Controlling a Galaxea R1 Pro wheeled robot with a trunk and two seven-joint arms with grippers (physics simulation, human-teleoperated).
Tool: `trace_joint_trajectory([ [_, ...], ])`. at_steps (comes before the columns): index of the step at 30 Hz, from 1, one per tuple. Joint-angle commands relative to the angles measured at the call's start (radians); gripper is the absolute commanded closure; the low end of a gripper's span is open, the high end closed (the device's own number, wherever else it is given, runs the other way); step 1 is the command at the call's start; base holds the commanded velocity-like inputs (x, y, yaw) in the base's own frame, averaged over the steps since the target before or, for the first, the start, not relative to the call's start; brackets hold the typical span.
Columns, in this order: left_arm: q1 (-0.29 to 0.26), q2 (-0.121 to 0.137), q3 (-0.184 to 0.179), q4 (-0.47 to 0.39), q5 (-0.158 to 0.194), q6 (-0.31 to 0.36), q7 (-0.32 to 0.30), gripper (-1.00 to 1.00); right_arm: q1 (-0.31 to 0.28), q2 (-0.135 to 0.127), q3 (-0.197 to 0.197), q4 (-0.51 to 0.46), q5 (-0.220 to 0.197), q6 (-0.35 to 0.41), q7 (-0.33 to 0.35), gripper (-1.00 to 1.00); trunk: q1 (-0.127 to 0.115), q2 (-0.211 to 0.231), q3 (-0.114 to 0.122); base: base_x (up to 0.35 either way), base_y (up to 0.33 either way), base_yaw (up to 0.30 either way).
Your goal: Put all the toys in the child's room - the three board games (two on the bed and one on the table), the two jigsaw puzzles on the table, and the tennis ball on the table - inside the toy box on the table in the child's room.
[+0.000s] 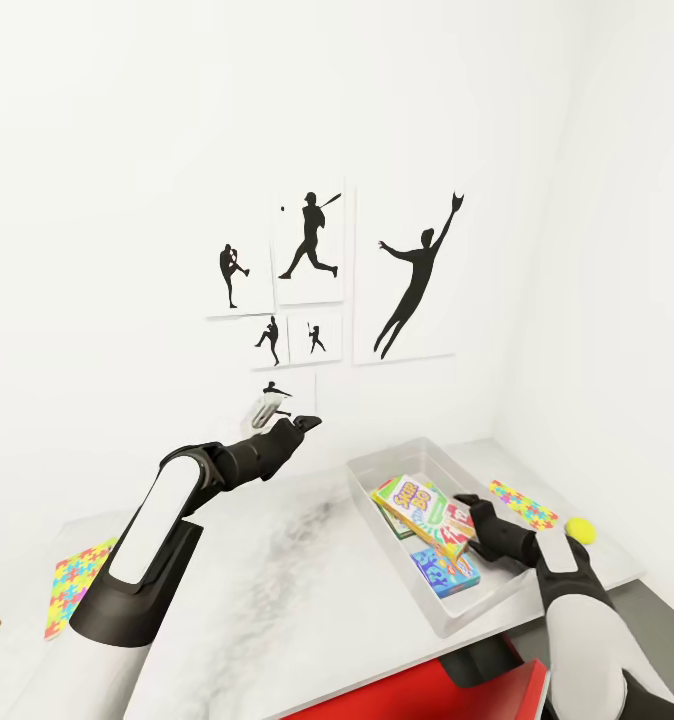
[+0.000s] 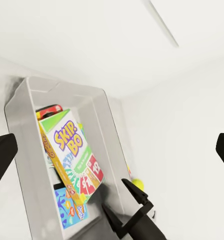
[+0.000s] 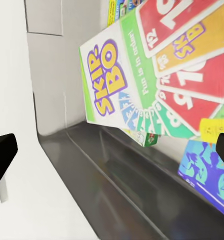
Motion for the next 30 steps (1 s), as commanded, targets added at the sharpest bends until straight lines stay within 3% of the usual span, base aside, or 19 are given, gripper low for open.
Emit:
trace_joint_trajectory([
  [1, -0.001, 0.001, -0.001, -0.001, 0.007, -0.001, 0.008, -1.0, 0.0, 0.001, -0.005, -0.005, 0.003, 0.011, -0.004, -1.0, 0.0, -0.001, 0.0, 0.0, 0.0, 0.0],
  [30, -0.001, 0.0, -0.002, 0.0, 0.008, -0.001, 0.008, -1.0, 0.006, 0.008, 0.013, -0.114, 0.005, 0.128, -0.027, -1.0, 0.0, -0.001, 0.0, 0.0, 0.0, 0.0],
])
